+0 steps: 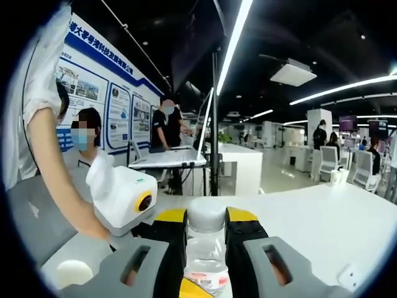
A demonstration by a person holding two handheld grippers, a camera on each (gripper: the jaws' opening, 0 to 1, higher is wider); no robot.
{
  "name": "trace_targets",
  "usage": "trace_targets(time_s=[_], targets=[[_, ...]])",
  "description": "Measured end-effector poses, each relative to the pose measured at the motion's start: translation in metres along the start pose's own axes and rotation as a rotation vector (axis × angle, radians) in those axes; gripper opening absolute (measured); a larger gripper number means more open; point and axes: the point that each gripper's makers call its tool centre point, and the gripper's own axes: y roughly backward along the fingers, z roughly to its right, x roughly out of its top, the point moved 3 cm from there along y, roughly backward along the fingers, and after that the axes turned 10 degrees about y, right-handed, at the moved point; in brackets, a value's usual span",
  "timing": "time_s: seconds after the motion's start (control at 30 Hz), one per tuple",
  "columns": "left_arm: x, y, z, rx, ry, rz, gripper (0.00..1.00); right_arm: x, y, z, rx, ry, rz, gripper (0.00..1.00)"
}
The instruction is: Arrange the tabletop items into an orderly group along one side of the table until the central work area is clear of visible clutter.
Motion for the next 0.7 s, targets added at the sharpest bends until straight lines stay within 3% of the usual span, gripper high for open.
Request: trace_targets(time_s=[0.5,0.7], targets=[[-0.0005,0.0021,0.0011,0.029,0.037,0.025,0.38,0.0023,0.0020,-0.0057,0.010,-0.011,0.027,0.19],[-0.0009,0.0027,0.0013,0.011,0.025,-0.016,0.38,0.0033,0.0023,-0.0087,0.003,-0.014,0.020,0.19]])
